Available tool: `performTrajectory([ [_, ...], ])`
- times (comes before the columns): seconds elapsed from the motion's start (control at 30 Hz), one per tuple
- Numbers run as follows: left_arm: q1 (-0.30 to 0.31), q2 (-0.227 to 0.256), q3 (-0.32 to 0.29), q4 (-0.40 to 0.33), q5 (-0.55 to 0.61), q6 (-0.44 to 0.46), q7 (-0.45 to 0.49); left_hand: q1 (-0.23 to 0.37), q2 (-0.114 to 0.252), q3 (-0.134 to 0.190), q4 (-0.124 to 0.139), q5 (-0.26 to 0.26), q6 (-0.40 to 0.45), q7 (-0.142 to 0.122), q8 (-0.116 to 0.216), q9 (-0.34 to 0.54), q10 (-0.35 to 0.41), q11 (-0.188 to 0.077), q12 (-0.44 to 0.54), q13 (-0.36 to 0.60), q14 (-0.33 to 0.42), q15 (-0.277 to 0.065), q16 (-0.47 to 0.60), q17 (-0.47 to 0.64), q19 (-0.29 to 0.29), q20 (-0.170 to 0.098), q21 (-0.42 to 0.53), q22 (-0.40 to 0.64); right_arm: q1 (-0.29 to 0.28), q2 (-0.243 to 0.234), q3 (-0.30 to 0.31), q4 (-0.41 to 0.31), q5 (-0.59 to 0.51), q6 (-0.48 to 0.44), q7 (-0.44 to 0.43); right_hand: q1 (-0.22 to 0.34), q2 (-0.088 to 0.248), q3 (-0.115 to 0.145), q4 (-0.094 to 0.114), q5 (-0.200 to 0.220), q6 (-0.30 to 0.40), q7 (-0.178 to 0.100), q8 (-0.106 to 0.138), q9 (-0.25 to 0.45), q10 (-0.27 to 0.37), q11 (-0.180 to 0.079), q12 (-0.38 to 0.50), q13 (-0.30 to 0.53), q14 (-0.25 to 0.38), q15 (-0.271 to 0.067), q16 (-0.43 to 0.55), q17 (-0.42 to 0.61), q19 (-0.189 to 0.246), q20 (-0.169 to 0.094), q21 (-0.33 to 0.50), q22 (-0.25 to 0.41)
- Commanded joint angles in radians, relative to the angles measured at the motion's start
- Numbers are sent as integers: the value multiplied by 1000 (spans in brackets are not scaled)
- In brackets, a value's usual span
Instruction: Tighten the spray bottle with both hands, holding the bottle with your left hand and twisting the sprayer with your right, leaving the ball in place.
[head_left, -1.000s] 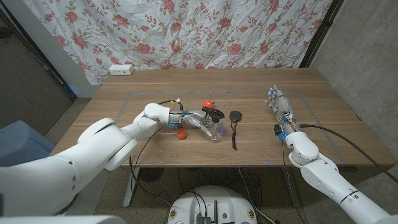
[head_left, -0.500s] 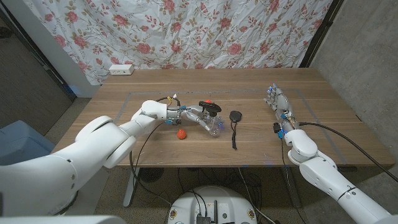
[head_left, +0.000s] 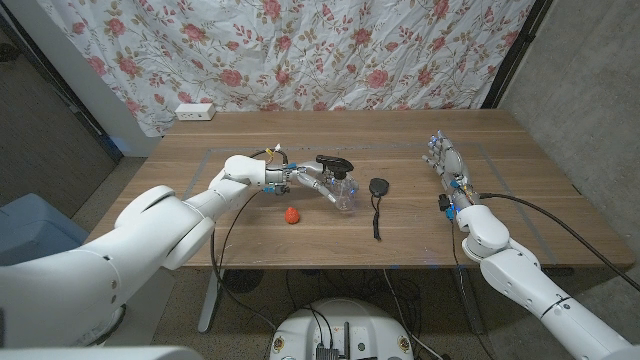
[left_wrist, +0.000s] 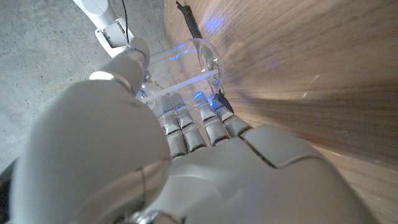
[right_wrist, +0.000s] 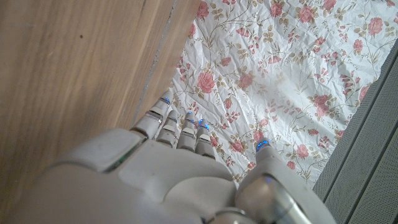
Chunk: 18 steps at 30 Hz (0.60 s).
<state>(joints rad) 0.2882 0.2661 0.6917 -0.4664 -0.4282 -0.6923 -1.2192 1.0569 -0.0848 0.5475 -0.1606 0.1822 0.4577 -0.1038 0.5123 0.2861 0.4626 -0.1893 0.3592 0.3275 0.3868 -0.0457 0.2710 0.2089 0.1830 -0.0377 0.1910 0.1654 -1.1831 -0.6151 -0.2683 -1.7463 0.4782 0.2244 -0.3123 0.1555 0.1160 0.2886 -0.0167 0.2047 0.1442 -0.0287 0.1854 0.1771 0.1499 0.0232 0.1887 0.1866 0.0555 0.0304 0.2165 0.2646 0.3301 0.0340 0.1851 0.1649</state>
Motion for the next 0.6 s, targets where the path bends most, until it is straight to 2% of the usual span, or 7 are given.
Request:
performTrajectory([
  [0.03, 80, 107, 8, -277, 1, 129, 97, -4, 15, -14, 1, 7, 13, 0, 33, 8, 13, -3, 9, 9, 17, -150, 12, 6, 12, -94, 5, 3, 3, -29, 7, -34, 5, -23, 18, 0, 0, 5, -6, -1, 5, 4, 5, 2, -3, 1, 5, 2, 3, -3, 5, 1, 5, 1, 4, 4],
  [0.33, 123, 179, 20, -451, 9, 242, 199, -12, 32, -39, 4, 10, 28, 2, 55, 17, 40, 0, 25, 26, 38, -149, 25, 14, 24, -89, 6, 4, 15, -53, 12, -50, 12, -46, 40, 1, 2, 6, -8, -1, 6, 5, 5, 2, -3, 3, 5, 2, 2, -1, 6, 1, 5, 1, 4, 4],
  [0.6, 135, 217, 28, -539, 14, 309, 255, -13, 43, -55, 3, 13, 34, 5, 69, 23, 52, 4, 34, 38, 48, -153, 33, 19, 38, -87, 9, 5, 26, -68, 13, -53, 9, -43, 61, 3, 4, 8, -12, -1, 8, 6, 5, 2, -2, 4, 6, 2, 4, 0, 6, 0, 7, 1, 4, 4],
])
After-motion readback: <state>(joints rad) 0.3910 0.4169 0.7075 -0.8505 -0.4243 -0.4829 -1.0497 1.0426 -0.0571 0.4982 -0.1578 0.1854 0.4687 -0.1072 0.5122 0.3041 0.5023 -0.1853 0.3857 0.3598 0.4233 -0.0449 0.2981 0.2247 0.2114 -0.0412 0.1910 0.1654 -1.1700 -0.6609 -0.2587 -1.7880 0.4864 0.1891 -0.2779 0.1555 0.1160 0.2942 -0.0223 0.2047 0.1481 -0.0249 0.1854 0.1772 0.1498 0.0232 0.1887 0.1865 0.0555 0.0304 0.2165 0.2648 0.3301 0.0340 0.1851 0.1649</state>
